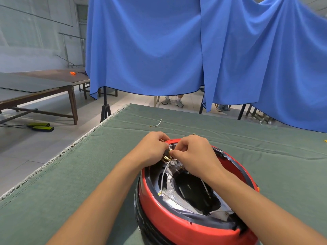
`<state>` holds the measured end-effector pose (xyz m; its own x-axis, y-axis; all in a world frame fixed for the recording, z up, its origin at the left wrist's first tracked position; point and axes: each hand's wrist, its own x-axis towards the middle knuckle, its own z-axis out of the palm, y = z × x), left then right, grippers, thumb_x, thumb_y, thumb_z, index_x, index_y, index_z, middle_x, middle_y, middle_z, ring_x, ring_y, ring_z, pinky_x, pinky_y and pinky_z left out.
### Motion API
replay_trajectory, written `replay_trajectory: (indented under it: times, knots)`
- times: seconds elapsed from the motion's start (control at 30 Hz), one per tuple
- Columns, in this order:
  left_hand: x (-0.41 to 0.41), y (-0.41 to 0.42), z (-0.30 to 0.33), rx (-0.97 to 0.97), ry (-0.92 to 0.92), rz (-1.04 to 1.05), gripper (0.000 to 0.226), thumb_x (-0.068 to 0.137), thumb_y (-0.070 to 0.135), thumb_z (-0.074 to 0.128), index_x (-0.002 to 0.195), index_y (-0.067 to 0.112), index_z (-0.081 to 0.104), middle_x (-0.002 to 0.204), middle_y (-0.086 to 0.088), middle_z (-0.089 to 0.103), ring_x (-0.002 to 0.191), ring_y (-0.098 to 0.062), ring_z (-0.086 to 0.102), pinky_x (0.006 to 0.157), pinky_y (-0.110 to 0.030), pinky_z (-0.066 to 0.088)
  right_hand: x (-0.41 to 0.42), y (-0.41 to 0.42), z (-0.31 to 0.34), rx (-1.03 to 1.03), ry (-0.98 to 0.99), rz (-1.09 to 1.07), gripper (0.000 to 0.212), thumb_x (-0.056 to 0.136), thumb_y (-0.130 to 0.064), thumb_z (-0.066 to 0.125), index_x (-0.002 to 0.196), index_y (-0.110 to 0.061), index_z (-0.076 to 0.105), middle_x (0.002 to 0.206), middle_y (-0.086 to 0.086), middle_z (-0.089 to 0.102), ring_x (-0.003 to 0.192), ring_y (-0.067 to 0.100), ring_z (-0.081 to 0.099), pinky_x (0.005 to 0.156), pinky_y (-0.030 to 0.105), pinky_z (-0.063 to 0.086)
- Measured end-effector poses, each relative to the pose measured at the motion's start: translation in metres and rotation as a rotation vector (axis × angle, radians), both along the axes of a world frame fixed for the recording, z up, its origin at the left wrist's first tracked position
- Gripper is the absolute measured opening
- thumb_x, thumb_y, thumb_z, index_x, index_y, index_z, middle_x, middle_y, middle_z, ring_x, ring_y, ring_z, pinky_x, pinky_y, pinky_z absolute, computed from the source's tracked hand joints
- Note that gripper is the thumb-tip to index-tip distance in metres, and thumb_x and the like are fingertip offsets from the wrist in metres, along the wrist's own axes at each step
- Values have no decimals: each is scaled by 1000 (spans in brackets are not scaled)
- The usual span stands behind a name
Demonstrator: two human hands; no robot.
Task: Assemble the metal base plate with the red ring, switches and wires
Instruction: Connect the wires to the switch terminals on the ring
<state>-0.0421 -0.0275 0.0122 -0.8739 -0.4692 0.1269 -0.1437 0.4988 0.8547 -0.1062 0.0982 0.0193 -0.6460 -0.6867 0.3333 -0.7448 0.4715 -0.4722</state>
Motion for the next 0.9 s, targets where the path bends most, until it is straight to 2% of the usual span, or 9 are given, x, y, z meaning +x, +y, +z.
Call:
replay_trajectory:
  times: [0.17,0.3,0.5,0.6,0.67,0.73,0.83,0.9]
  knots:
    - [0,0,0,-4,2,3,18,91,4,50,99,9,65,75,-5,61,58,-12,49,63,-27,39,1,0,0,-9,12,-13,23,84,-31,69,67,-16,68,61,-10,58,63,7,55,57,23,39]
    - [1,0,0,16,19,12,18,90,3,51,97,9,66,75,-6,62,59,-13,50,66,-28,41,2,-2,-1,-4,29,-25,24,85,-33,69,70,-13,70,64,-5,62,68,13,58,65,30,47]
    - [1,0,2,73,28,39,22,85,-1,51,90,7,71,67,-6,60,57,-14,50,61,-26,41,2,-1,0,-10,35,-9,20,85,-29,66,70,-17,71,63,-11,58,66,7,56,62,26,43]
    - [1,1,3,123,42,61,28,83,0,44,91,0,71,61,-11,54,51,-17,45,54,-25,37,3,-2,0,-4,38,-15,18,85,-25,64,71,-17,72,66,-7,62,67,10,58,61,25,44]
    - [2,1,2,136,52,61,32,83,1,40,89,-5,71,59,-14,49,47,-17,40,50,-26,33,4,-3,0,-3,43,-31,19,85,-26,64,71,-17,73,69,-4,66,70,12,60,66,26,46]
    - [3,1,2,101,45,52,31,84,4,39,84,-6,69,63,-14,47,53,-19,38,54,-27,32,4,-3,-1,-6,58,-41,21,86,-28,64,72,-17,73,67,-5,64,70,12,59,69,27,45]
    - [0,1,0,28,33,41,21,87,7,39,79,14,58,72,-12,45,66,-18,38,63,-29,33,6,-3,-2,-12,89,-43,23,89,-29,62,71,-18,72,65,-10,59,71,11,56,82,32,43]
    - [-1,0,0,24,36,41,18,86,8,39,79,16,54,74,-11,45,69,-17,38,65,-30,33,6,-4,-2,-2,131,-69,25,89,-30,61,71,-18,72,70,-8,64,77,15,57,91,36,38]
